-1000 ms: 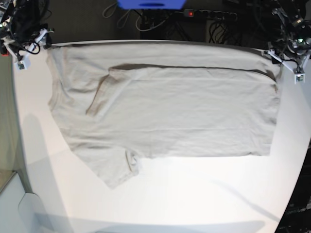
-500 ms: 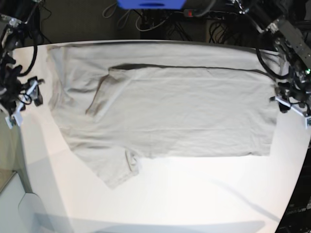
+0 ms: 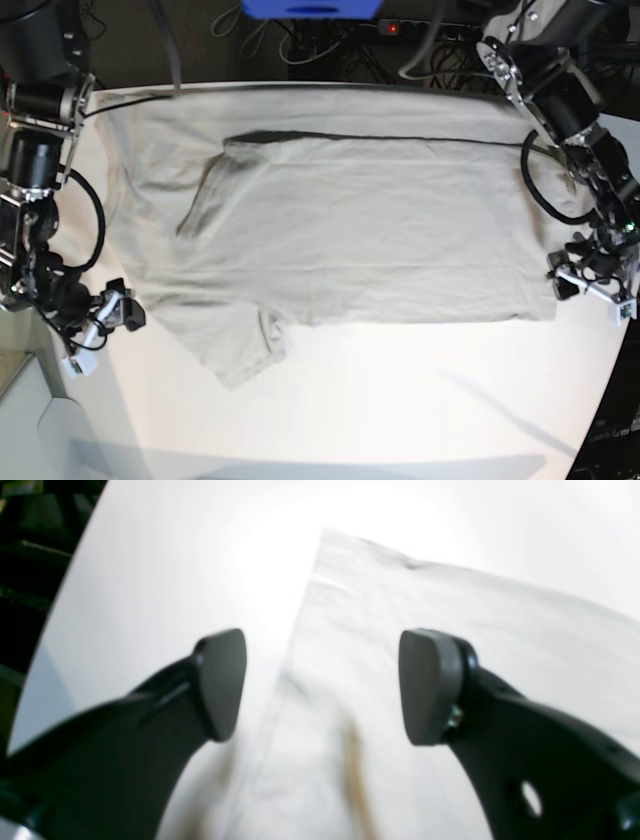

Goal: Layout the t-shirt on the table in an organized manner, then fold the t-shirt properly
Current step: 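Release and move both grippers to the shirt's hem corners, then grasp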

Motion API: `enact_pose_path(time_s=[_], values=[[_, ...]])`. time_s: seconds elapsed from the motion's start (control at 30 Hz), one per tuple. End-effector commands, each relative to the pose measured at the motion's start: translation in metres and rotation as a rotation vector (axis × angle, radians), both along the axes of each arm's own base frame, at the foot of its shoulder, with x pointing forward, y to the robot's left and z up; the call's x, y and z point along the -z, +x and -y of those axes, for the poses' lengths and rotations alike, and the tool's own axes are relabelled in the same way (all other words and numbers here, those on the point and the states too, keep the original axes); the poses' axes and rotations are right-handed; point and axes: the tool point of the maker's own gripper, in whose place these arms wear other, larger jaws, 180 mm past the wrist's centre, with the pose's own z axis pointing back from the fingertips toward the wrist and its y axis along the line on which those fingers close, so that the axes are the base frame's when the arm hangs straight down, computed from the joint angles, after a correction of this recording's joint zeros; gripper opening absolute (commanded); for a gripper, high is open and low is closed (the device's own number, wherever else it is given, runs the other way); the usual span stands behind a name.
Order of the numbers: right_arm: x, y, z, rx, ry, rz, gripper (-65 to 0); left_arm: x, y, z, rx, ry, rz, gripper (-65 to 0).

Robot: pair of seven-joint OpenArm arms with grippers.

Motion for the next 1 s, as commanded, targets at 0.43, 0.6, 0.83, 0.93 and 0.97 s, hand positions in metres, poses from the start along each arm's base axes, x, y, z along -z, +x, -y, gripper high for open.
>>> enact_pose_path(time_s=[0.43, 0.6, 0.83, 0.93, 0.97], values=[[0.047, 0.025, 0.018, 0.058, -0.007, 0.020, -25.7, 0.020, 0.071, 0.007, 0.061, -0.096, 0.105, -18.8], [0.063, 0.019, 0.002, 0.050, 0.026, -0.015, -25.7, 0.027, 0.073, 0.010, 0.055, -0.116, 0.121, -18.9], [0.074, 0.014, -0.015, 0.032, 0.047, -0.033, -31.4, 0.031, 0.072, 0.010, 0.051, -0.123, 0.115, -19.2], [0.081, 0.008, -0.018, 0.030, 0.050, -0.047, -38.6, 0.033, 0.070, 0.010, 0.051, -0.123, 0.110, -19.2], [0.082, 0.007, -0.022, 0.026, 0.056, -0.049, -40.2, 0.033, 0.070, 0.010, 0.051, -0.123, 0.110, -19.1]])
